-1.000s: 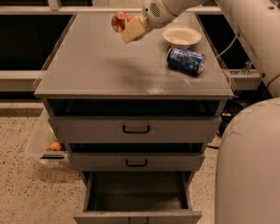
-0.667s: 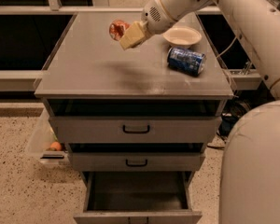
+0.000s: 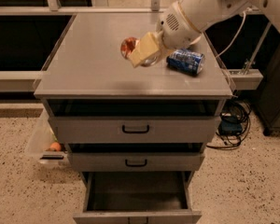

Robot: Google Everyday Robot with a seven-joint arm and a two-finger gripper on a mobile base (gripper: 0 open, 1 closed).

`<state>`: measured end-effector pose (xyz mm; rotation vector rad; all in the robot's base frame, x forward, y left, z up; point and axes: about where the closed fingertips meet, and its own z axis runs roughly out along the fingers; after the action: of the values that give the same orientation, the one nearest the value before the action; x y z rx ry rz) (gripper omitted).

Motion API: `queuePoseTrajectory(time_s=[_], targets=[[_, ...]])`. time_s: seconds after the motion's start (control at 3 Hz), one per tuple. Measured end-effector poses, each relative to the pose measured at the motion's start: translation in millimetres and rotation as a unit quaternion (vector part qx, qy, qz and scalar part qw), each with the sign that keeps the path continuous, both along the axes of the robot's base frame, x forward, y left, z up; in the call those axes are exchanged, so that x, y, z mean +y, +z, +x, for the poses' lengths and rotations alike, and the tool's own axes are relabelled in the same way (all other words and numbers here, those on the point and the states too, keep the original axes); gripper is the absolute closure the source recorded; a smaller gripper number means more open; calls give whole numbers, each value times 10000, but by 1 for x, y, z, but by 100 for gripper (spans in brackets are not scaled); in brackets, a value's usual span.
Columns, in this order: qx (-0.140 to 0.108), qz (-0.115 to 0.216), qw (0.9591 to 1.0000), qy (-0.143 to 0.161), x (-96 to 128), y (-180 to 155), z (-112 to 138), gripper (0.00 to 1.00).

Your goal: Place coke can into bottom drawer

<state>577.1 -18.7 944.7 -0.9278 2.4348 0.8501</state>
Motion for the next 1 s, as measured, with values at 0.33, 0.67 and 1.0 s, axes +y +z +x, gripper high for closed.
queuePoseTrajectory(time_s=[0.33,0.67,1.0], targets=[[425,175,9986,-267,-9,-19,-48,100],[680,425,9950,-590,-24,-34,-89,100],[566,605,9931,-833,-39,-47,-98,100]])
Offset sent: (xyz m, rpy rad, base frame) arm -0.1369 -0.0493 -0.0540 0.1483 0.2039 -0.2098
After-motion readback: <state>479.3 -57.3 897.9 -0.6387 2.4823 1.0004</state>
